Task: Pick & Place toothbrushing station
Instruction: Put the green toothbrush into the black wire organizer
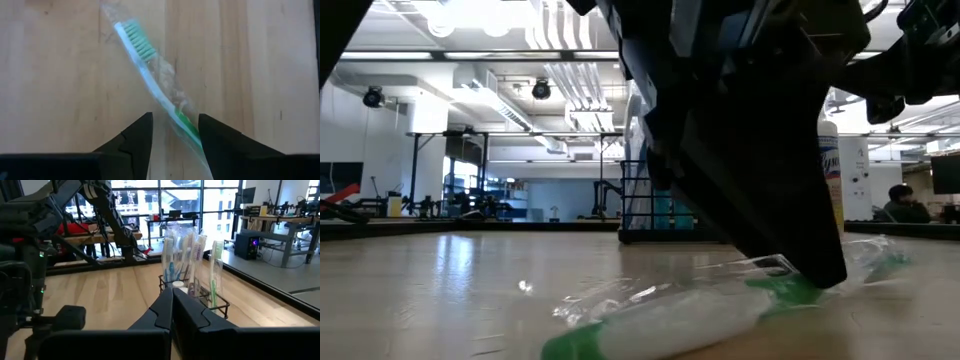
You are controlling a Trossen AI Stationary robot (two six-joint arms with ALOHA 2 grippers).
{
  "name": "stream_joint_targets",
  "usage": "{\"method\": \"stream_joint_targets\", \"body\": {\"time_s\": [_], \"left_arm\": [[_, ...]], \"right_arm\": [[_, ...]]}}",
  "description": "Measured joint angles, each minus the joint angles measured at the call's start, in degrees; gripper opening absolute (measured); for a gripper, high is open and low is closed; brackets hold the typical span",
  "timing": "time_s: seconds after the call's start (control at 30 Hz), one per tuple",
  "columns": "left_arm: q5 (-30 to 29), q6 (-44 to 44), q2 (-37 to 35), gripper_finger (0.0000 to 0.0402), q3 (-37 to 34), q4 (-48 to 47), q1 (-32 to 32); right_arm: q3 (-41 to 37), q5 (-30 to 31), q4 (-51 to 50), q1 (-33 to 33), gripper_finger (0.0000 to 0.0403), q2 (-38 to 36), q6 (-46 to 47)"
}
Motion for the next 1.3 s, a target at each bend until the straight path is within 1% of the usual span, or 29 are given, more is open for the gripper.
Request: {"method": "stream_joint_targets", "body": {"time_s": [0.13, 0.37, 0.53, 0.73, 0.9, 1.07, 1.17, 1.3], "left_arm": [[0.22, 0.52, 0.38, 0.0162, 0.59, -1.64, 0.48], [0.74, 2.36, 0.23, 0.016, -1.56, -1.69, 1.41], [0.36, 7.24, 0.0, 0.0156, -1.8, -5.61, 1.6], [-0.05, 11.42, -0.02, 0.0142, -1.93, -6.62, 1.64], [-0.64, 12.36, 0.03, 0.0111, -1.99, -6.79, 1.66], [-0.77, 16.7, 0.03, 0.0052, -2.13, -6.36, 2.05], [-0.17, 16.06, -0.08, 0.0019, -2.17, -5.96, 2.55], [0.03, 15.52, -0.39, 0.002, -2.21, -5.71, 2.78]], "right_arm": [[0.0, 0.0, 0.07, 0.0, 0.0008, 0.25, 0.55], [0.0, 0.0, 0.07, -0.02, 0.0008, 0.25, 0.51], [0.0, 0.0, -0.02, -0.02, 0.0008, 0.25, 0.53], [0.0, -0.17, 0.0, -0.02, 0.0008, 0.25, 1.66], [0.0, -0.19, 0.06, -0.02, 0.0008, 0.25, 1.9], [0.0, -0.2, 2.85, -0.02, 0.0008, 0.26, 5.6], [0.0, -0.2, 3.62, -0.02, 0.0008, 0.21, 5.68], [0.0, -0.2, 3.56, 0.0, 0.0008, 0.23, 5.6]]}}
